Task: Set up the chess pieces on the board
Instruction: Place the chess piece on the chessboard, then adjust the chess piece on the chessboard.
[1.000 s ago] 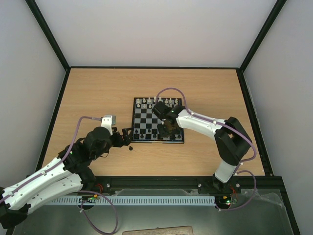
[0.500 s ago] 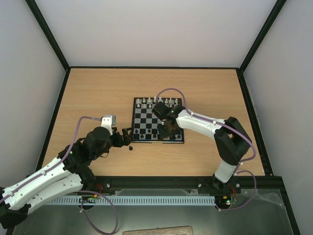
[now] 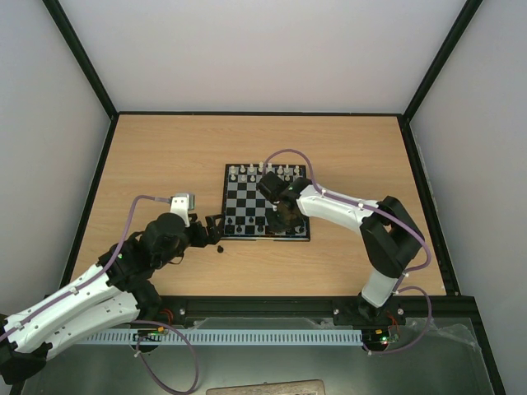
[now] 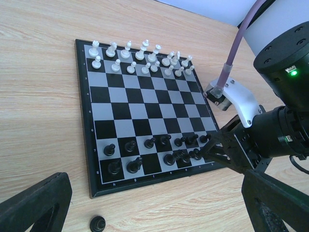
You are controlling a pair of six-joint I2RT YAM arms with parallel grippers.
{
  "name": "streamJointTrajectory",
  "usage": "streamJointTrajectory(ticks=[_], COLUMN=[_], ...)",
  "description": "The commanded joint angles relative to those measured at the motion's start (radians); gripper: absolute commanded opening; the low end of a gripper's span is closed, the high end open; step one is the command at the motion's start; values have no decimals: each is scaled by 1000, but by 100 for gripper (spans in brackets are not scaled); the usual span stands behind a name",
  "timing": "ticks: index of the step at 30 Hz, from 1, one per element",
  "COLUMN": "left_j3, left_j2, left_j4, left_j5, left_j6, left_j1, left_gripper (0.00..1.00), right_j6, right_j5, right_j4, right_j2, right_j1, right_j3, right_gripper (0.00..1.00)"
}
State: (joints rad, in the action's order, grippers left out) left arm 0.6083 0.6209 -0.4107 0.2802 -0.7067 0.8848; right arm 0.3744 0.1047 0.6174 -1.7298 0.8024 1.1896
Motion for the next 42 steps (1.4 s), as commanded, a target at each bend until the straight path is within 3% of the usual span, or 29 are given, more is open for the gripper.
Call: streamJointTrajectory(ticks=[1,5,11,19,34,42], left_j3=[0,4,9,7,2,0], left_j2=[2,8,25,43,32,24], left_j4=[10,10,14,29,23,18], left_j5=[-4,-3,-8,-22,-21,-17], left_j6=[-6,-4,-6,-5,1,1], left_j1=[-5,-5,-5,-4,-5,-5], left_gripper=[99,99,99,99,99,100], right_j6=[-4,3,30,85,89,83], right_j5=[-3,10,52,105,80,72], right_j4=[36,36,32,27,-17,-30], right_j2=[23,60,139,166,110,83], right_j1=[-4,-5,-5,-28,-32,-39], right_j3=[-13,-7,-30,-96,-113,-114], right_gripper=[21,37,44,34,32,22])
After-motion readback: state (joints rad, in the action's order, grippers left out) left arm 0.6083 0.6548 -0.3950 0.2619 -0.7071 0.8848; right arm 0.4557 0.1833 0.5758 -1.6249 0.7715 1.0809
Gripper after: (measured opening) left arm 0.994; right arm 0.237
